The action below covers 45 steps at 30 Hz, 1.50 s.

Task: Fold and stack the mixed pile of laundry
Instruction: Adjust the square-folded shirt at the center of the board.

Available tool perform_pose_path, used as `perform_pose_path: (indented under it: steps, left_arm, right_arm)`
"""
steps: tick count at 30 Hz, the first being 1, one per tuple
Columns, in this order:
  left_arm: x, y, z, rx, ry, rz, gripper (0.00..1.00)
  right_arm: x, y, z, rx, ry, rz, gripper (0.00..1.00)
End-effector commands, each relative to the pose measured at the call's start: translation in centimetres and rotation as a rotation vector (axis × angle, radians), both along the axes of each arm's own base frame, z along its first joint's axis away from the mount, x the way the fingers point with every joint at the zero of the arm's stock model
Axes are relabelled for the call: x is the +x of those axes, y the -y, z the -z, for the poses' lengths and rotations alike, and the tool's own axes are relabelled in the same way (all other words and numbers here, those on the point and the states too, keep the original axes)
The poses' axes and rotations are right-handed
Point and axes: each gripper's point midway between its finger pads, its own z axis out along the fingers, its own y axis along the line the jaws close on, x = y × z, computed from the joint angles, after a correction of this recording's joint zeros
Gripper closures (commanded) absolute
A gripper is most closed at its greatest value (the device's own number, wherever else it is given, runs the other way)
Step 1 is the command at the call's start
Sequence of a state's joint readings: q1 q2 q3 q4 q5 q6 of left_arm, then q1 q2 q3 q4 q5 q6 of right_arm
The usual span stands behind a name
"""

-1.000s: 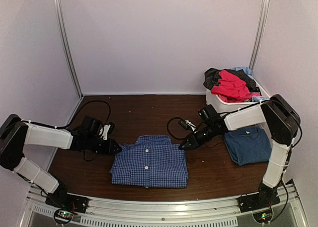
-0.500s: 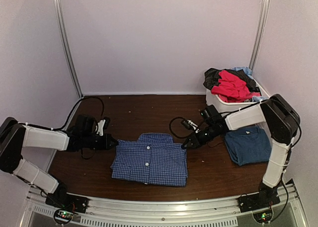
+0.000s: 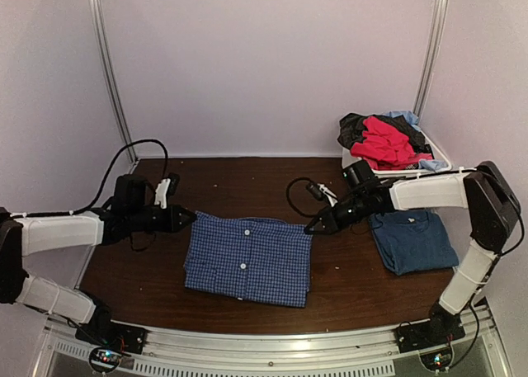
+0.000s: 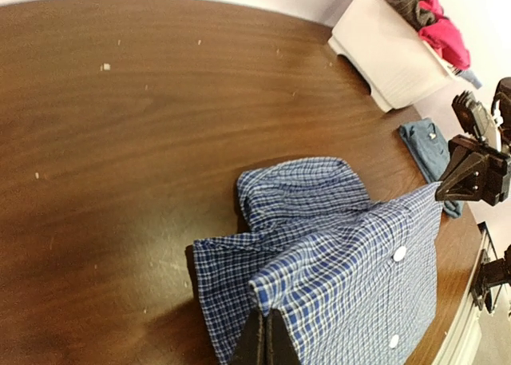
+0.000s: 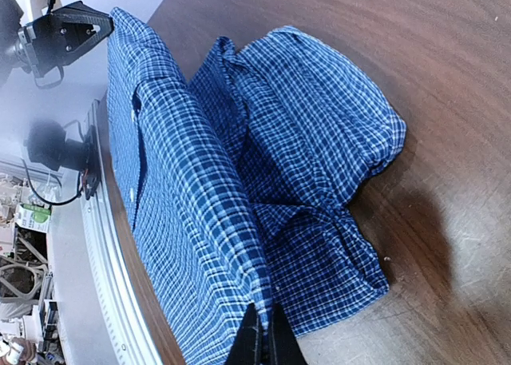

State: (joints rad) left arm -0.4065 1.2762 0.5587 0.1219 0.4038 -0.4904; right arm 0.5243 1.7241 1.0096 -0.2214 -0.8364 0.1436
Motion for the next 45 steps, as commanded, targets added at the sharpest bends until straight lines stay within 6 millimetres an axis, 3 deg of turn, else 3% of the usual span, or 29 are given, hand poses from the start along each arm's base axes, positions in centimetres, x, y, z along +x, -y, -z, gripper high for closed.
perform_pose_path:
  steps: [1,9,13,15,16,18,19,21,24,26,28,30,33,36,38,41,45]
  left_arm:
    - [2.9,-0.6,-3.2,0.031,0.104,-0.047,1.0]
    - [8.0,-0.3,3.1,0.082,-0.009,-0.122,1.0]
    - [10.5,0.4,5.5,0.116,-0.05,-0.126,1.0]
    - [12.1,0.3,6.5,0.156,-0.078,-0.137,0.99]
    - [13.7,0.5,6.1,0.176,-0.067,-0.147,0.98]
    - [15.4,0.6,7.2,0.224,-0.094,-0.134,0.93]
    - [17.2,1.1,5.9,0.237,-0.07,-0.125,0.86]
    - [19.0,1.4,4.9,0.278,-0.054,-0.115,0.7]
    - [20.0,0.9,0.5,0.305,0.014,-0.135,0.45]
    - [18.8,0.3,-2.2,0.316,0.036,-0.131,0.35]
    - [16.3,0.1,-3.8,0.294,0.034,-0.115,0.34]
    - [12.7,0.2,-3.5,0.285,0.011,-0.084,0.35]
    - [7.1,0.7,-1.1,0.29,-0.062,-0.052,0.37]
    - [2.4,1.4,2.2,0.294,-0.142,-0.018,0.4]
    - [0.0,1.7,4.4,0.309,-0.192,0.003,0.43]
    - [-1.5,1.8,6.4,0.284,-0.226,0.024,0.47]
    - [-1.0,1.3,8.4,0.352,-0.241,0.024,0.52]
  right_arm:
    - [1.8,1.5,-0.9,-0.02,0.012,0.066,1.0]
    - [5.9,2.3,7.9,-0.148,-0.071,0.154,1.0]
    - [5.3,1.3,9.4,-0.116,-0.111,0.134,1.0]
    - [3.8,0.5,9.9,-0.108,-0.134,0.101,1.0]
    - [2.8,-0.3,9.9,-0.094,-0.148,0.085,1.0]
    - [0.1,-1.8,10.0,-0.066,-0.184,0.047,1.0]
    - [-1.5,-2.8,9.9,-0.042,-0.201,0.026,1.0]
    - [-5.2,-5.1,9.1,0.016,-0.24,-0.032,0.99]
    - [-10.8,-8.0,6.6,0.11,-0.276,-0.164,0.83]
    - [-12.3,-8.5,4.0,0.158,-0.256,-0.211,0.73]
    - [-11.6,-8.1,1.1,0.207,-0.207,-0.209,0.67]
    - [-9.5,-7.3,-1.6,0.243,-0.149,-0.175,0.64]
    - [-5.4,-6.3,-4.1,0.273,-0.068,-0.11,0.62]
    - [-0.8,-5.6,-3.9,0.251,-0.042,-0.04,0.67]
    - [1.2,-6.0,-3.1,0.242,-0.037,-0.023,0.73]
    - [2.5,-7.1,-1.1,0.228,-0.064,-0.036,0.78]
    - [2.1,-8.5,2.2,0.21,-0.121,-0.068,0.82]
